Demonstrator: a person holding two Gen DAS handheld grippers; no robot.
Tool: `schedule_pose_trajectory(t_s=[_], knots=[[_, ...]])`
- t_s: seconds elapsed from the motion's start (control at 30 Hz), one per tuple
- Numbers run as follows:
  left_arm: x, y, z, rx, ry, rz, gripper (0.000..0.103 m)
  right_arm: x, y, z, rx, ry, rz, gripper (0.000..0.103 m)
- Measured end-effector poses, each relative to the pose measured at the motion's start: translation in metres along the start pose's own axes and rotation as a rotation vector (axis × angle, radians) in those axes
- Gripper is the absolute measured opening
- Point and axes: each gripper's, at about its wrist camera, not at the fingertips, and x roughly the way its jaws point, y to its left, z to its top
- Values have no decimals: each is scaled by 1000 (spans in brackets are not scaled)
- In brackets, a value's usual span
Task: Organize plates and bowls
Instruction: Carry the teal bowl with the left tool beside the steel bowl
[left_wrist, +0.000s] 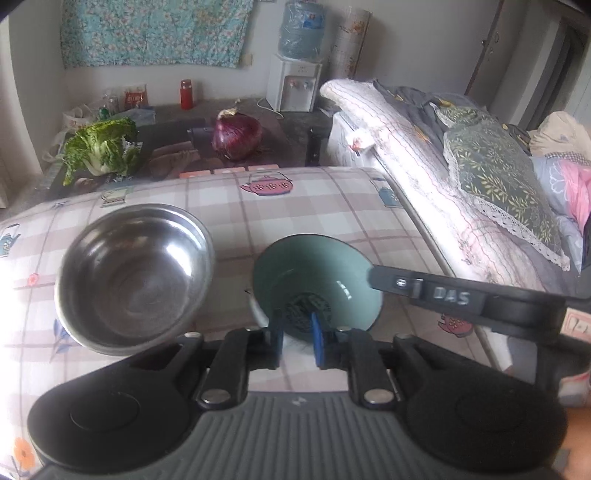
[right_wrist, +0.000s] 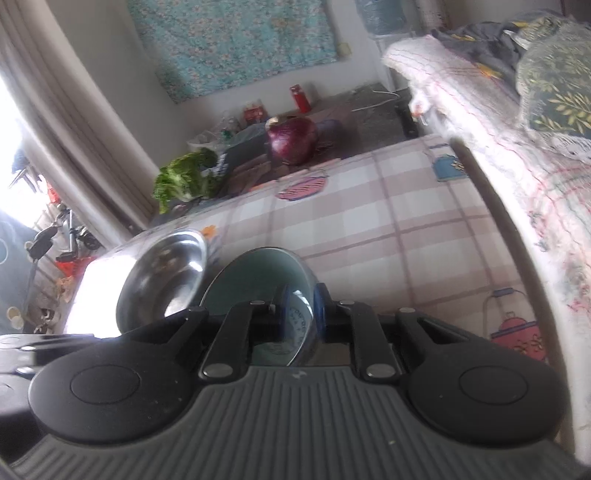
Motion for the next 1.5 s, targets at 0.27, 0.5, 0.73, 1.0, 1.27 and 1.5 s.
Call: schedule_pose_trajectory(t_s=[0.27,0.5,0.73,1.0,1.27,1.5], knots=[[18,14,3,-53,62,-13,31,9,-28,2,107,25,53,30],[48,15,4,-110,135,-12,38,31,-32,0,146,79,84,36],[57,17,9,-138,153,13,25,45,-35,-3,155,94,62,19],[45,13,-1,-126,185,-14,25,36,-32,-9,117,116,56,17],[53,16,0,-140,207,-18,27,29,-37,-15,134,118,74,17],[72,14,1,-145,222,8,26,35,-36,-16,131,115,69,18]])
